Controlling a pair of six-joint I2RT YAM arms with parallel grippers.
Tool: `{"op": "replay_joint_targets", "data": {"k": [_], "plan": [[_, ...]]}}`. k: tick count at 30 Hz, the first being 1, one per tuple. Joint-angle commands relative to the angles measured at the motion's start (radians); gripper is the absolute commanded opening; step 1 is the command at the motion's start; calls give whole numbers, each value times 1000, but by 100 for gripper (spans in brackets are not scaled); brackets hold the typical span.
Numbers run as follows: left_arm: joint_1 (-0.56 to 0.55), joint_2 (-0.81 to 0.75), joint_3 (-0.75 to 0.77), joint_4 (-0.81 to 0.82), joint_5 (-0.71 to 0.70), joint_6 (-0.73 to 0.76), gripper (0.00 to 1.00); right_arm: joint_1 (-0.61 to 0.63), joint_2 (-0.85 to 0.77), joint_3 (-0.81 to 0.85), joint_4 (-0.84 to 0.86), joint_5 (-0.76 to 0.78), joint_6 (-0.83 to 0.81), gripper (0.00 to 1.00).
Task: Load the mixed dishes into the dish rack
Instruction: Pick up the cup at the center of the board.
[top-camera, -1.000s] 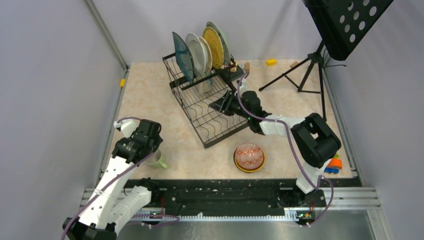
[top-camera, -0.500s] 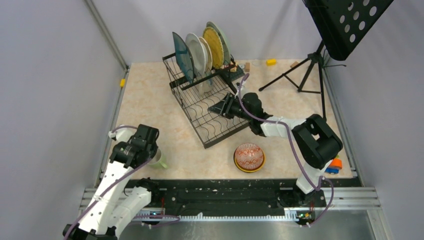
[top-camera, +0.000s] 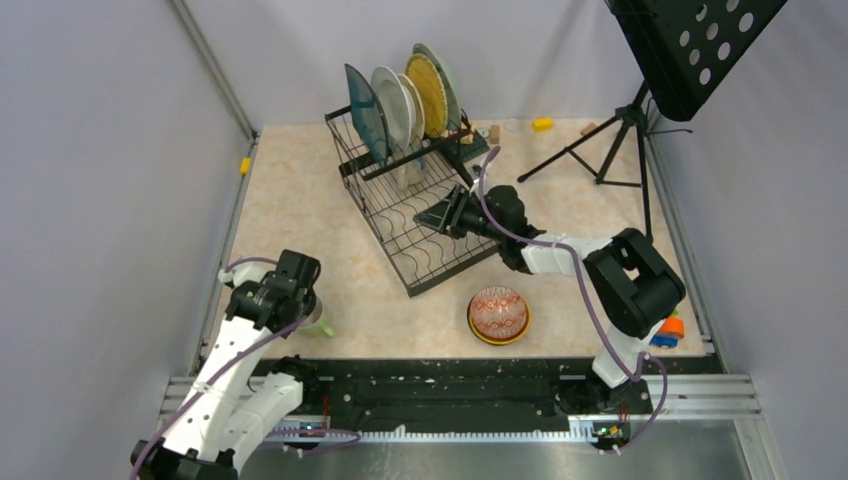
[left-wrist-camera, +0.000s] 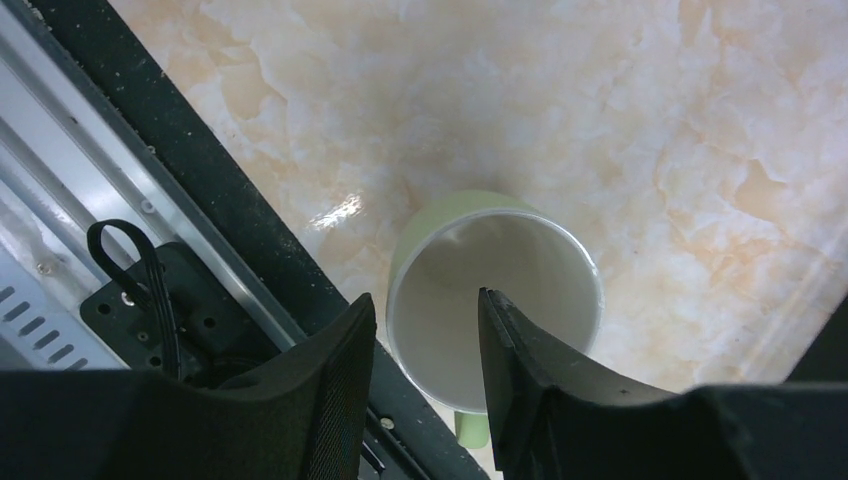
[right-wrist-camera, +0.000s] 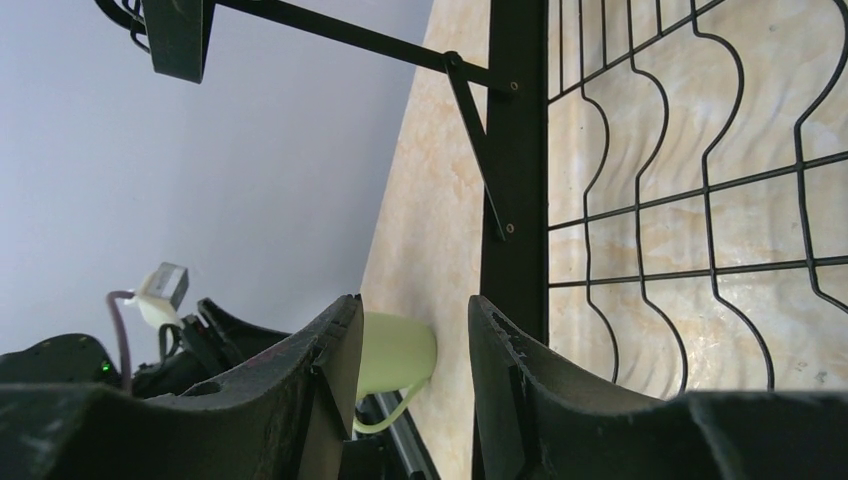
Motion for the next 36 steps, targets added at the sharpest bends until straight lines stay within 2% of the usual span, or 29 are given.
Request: {"op": "replay_joint_targets", "data": {"k": [1, 7, 16, 20, 24, 28, 34, 36], "plan": [[9, 20, -25, 14, -12, -43, 47, 6, -18, -4, 72, -29, 28, 45], [12, 15, -55, 36, -14, -38, 47, 4, -26, 1, 64, -26, 23, 45], [21, 50, -112, 190, -1, -7, 41, -2, -29, 4, 55, -32, 23, 45], [22, 97, -119, 234, 8, 13, 27, -6, -29, 2, 55, -39, 23, 45], [22, 105, -114, 252, 6, 32, 19, -12, -34, -10, 64, -40, 29, 45], [23, 106, -121, 290, 13, 52, 3, -18, -32, -26, 77, -42, 39, 45], [22, 79, -93, 358, 22, 138, 0, -24, -42, -43, 81, -45, 41, 45], [22, 12, -84, 448, 60, 229, 0, -26, -50, -54, 104, -53, 42, 45]]}}
